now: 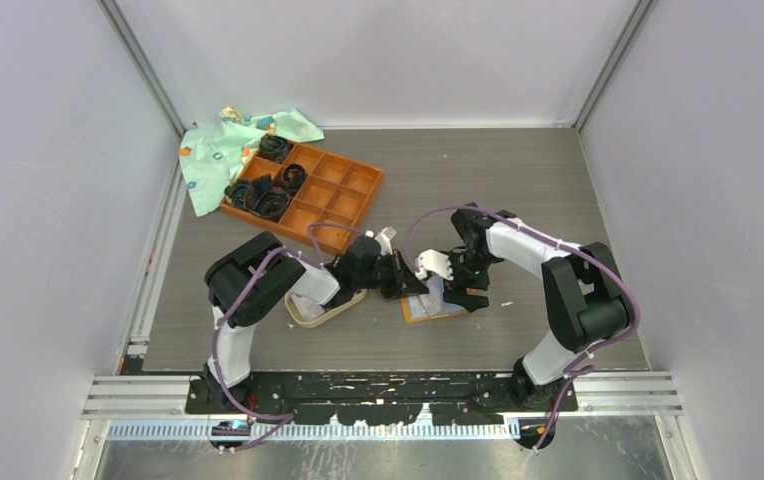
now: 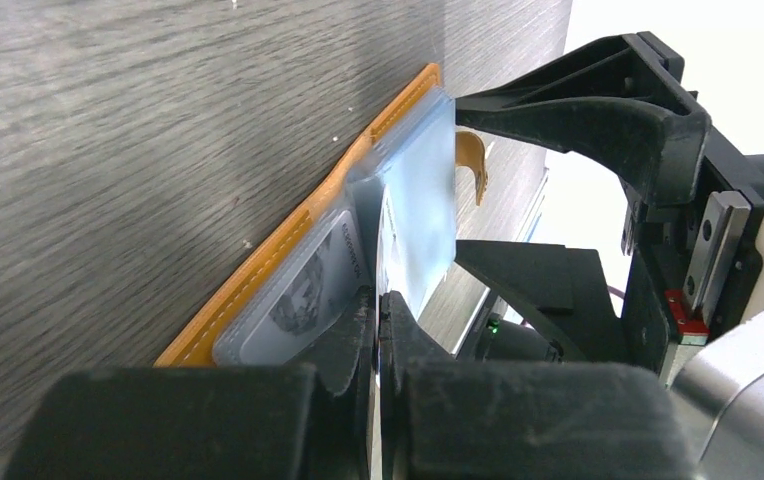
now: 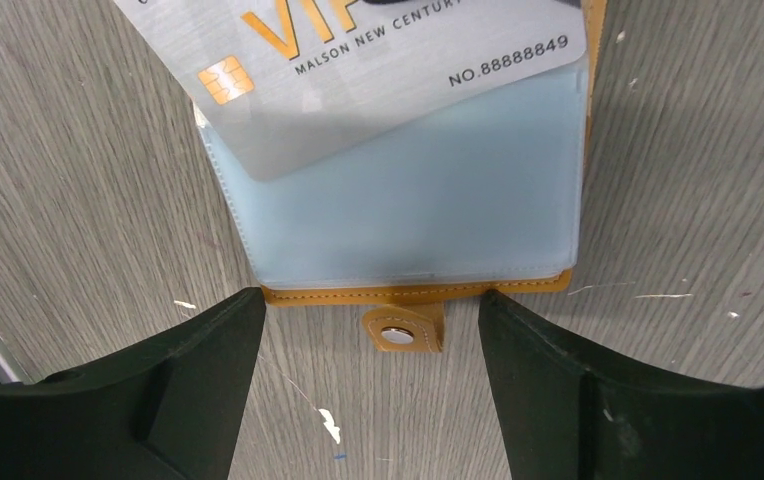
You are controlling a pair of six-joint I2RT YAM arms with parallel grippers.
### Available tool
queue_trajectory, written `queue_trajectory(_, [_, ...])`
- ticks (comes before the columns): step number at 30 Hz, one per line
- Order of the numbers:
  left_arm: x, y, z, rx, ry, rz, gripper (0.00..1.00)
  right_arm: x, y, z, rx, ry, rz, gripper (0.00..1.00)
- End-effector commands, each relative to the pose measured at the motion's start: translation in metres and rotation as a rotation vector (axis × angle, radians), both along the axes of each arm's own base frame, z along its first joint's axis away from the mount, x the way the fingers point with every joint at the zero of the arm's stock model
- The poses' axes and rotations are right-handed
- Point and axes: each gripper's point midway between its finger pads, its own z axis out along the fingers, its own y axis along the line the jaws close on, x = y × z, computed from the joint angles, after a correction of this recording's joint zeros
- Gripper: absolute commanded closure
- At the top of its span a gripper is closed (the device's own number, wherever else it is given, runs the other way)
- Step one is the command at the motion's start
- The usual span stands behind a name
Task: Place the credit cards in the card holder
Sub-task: Insert the credit card into the card holder.
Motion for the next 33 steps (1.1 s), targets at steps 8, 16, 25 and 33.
queue_trajectory(8, [-0.011, 0.006, -0.028, 0.069, 0.135, -0.039, 1.00, -0.009, 0.006, -0.010, -0.004, 0.046, 0.023, 0.17])
queue_trajectory(16, [-0.014, 0.008, -0.033, 0.087, 0.173, -0.040, 1.00, -0.008, 0.007, -0.012, -0.017, 0.041, 0.025, 0.17])
queue_trajectory(25, [-0.013, 0.007, -0.036, 0.102, 0.194, -0.049, 1.00, -0.008, 0.011, -0.013, -0.020, 0.033, 0.044, 0.17])
queue_trajectory(33, [-0.009, 0.002, -0.036, 0.092, 0.196, -0.052, 1.00, -0.009, 0.013, -0.014, -0.026, 0.031, 0.055, 0.18])
